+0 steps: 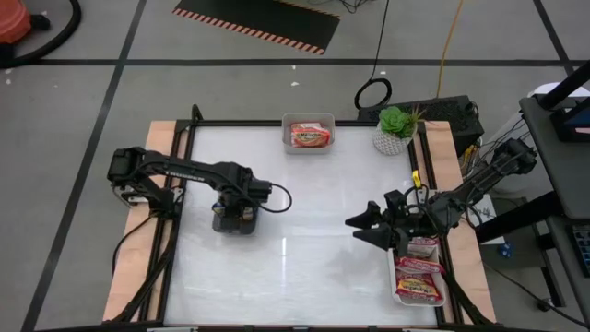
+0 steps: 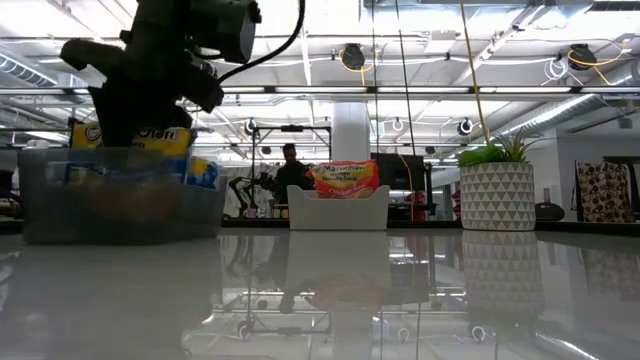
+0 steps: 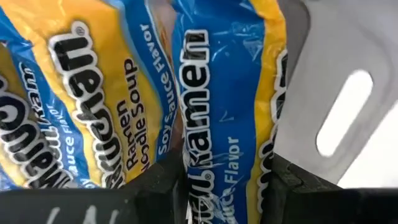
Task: Sort Maruchan noodles
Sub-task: Put the blue noodle pack into the black bin
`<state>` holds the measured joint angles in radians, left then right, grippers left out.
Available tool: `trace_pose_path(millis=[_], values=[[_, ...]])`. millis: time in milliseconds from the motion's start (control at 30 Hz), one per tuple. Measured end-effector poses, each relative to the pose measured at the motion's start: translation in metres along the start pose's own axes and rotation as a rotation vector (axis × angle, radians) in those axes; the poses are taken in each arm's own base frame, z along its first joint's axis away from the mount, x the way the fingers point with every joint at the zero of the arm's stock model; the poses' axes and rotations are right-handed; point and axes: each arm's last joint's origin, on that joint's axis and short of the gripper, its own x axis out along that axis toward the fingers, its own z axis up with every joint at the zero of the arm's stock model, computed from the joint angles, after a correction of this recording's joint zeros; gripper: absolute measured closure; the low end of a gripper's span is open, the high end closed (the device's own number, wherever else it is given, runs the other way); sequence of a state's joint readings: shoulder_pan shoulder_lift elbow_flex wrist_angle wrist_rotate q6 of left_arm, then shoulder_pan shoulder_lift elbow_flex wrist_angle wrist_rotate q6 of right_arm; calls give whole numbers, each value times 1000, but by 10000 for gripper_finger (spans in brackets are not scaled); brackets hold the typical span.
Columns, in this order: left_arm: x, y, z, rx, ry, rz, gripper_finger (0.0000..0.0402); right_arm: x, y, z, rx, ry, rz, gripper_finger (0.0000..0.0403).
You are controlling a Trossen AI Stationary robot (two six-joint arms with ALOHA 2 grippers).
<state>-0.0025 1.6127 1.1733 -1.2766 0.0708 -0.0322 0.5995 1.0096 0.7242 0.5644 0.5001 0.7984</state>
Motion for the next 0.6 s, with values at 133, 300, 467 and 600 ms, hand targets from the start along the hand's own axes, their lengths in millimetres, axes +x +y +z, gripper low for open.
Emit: trace_pose_path(millis=[133,300,467,600], values=[[6,1,2,-14,-28,17,273,0,0,0,-7,-3,-4,142],[7,1,8,-14,-84,27,241,0,-1,0,-14,0,-9,142],[7,2,8,-36,-94,69,167,0,-1,0,-14,2,-7,142],[0,2,5,-108,-71,74,99,0,-2,0,-29,10,-10,142]])
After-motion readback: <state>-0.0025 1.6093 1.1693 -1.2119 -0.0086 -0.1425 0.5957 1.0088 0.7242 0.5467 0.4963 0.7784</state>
